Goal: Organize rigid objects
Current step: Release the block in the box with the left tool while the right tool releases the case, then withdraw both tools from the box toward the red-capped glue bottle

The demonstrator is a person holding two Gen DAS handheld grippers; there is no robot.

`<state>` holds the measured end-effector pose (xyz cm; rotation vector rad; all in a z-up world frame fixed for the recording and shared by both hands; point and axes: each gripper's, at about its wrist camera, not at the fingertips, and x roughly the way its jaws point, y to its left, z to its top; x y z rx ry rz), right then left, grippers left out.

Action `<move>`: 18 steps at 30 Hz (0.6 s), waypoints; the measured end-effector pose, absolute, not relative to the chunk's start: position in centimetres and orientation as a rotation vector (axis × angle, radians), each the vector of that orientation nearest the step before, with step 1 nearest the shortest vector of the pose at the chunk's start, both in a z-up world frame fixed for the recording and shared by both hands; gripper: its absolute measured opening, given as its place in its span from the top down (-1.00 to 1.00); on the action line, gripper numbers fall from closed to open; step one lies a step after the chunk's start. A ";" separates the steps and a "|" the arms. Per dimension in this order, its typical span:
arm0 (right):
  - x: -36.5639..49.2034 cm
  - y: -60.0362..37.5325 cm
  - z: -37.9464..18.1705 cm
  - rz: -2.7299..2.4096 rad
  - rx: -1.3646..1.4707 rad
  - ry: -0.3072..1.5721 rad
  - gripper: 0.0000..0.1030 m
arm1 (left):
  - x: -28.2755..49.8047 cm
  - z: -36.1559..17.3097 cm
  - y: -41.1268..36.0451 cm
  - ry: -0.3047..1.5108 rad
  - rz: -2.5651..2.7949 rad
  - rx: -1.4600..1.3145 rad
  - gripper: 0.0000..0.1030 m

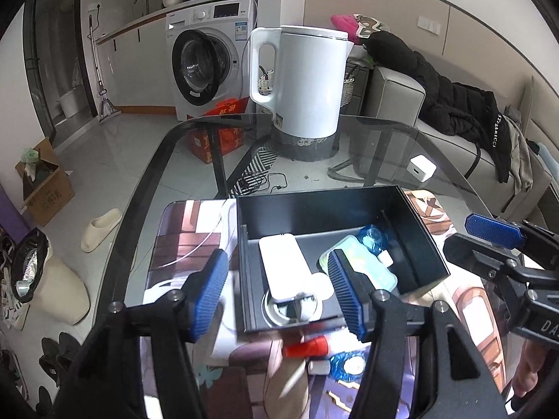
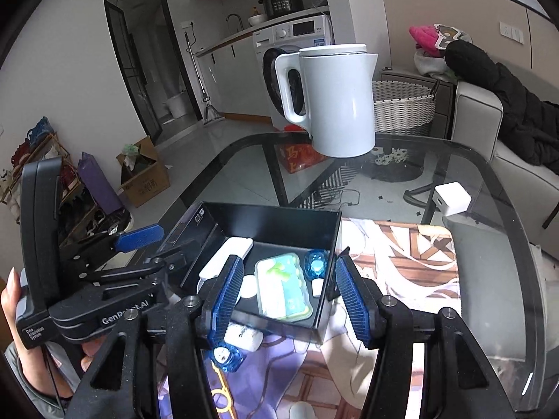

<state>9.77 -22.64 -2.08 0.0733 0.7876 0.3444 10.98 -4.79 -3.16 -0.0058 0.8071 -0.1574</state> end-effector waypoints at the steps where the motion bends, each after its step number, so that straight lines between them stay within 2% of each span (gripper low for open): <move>1: 9.6 -22.7 -2.0 0.345 0.070 0.793 -0.10 | 10.8 -3.1 -4.7 0.814 -0.159 -0.008 -0.17; 15: 7.4 -23.1 -2.7 0.395 0.014 0.899 -0.09 | 8.4 -4.0 -4.4 0.911 -0.174 0.011 -0.23; 18: 7.2 -22.7 -3.4 0.424 0.001 0.942 0.00 | 7.9 -4.8 -4.7 0.954 -0.190 0.020 -0.23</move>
